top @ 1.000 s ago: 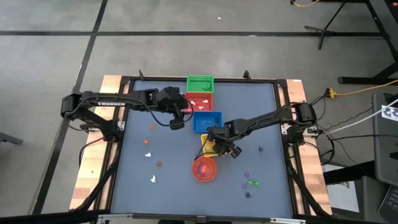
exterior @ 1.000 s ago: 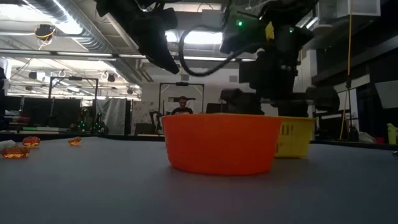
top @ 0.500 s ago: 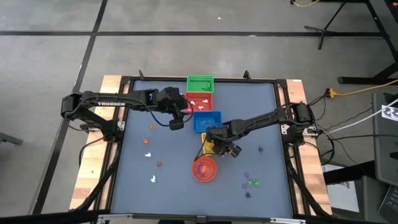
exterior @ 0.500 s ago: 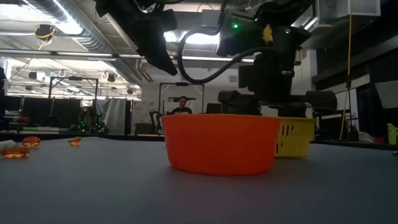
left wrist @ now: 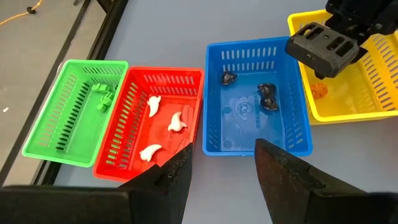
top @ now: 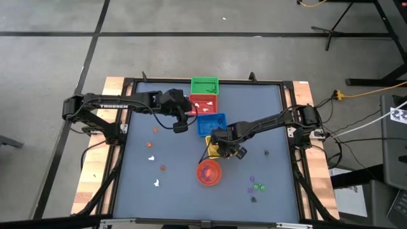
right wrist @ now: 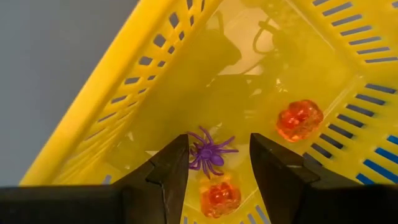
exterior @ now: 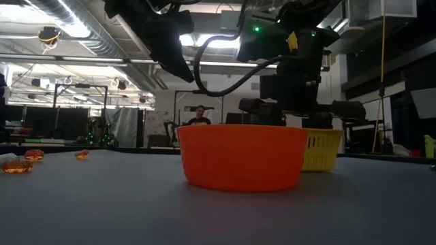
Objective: Sort Halloween decoration
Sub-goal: Put the purple spider toy into the orange bin
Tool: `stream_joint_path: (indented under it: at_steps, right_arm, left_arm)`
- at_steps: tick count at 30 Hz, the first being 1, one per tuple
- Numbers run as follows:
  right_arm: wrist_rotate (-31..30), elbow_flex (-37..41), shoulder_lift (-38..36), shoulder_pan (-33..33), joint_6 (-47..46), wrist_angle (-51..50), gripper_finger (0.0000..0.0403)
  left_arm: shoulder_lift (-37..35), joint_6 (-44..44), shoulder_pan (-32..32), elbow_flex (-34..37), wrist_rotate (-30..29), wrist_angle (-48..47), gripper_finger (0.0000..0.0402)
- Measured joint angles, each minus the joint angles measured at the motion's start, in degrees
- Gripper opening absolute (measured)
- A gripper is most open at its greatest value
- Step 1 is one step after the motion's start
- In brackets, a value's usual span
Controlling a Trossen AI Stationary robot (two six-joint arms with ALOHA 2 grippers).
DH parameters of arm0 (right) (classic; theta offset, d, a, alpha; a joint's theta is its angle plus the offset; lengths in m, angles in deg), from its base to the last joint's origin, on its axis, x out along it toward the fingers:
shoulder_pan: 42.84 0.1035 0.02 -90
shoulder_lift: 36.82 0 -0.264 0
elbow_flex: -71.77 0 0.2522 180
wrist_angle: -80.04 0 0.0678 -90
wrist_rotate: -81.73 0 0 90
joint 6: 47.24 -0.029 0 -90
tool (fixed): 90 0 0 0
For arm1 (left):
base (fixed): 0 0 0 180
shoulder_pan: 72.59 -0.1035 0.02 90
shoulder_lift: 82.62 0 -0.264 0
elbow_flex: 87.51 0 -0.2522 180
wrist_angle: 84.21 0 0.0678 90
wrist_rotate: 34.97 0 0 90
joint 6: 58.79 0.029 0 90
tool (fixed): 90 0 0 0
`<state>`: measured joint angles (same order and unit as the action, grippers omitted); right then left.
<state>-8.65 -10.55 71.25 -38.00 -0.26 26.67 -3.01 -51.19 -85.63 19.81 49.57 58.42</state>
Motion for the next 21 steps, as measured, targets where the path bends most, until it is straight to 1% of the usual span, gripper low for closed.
stream_joint_path:
  at_steps: [12,15,21]
  right_arm:
    - [0.33,-0.12,0.35,0.00,-0.14,-0.16,0.0167]
    - [0.43,-0.30,1.29,0.00,-0.19,-0.68,0.0149]
    - [0.62,-0.29,1.53,0.02,-0.19,-0.98,0.0092]
  left_arm:
    - [0.00,0.04,0.00,0.00,0.00,0.02,0.0157]
    - [0.00,0.04,0.00,0.00,0.00,0.02,0.0157]
    - [0.00,0.05,-0.01,0.00,0.01,0.02,0.0157]
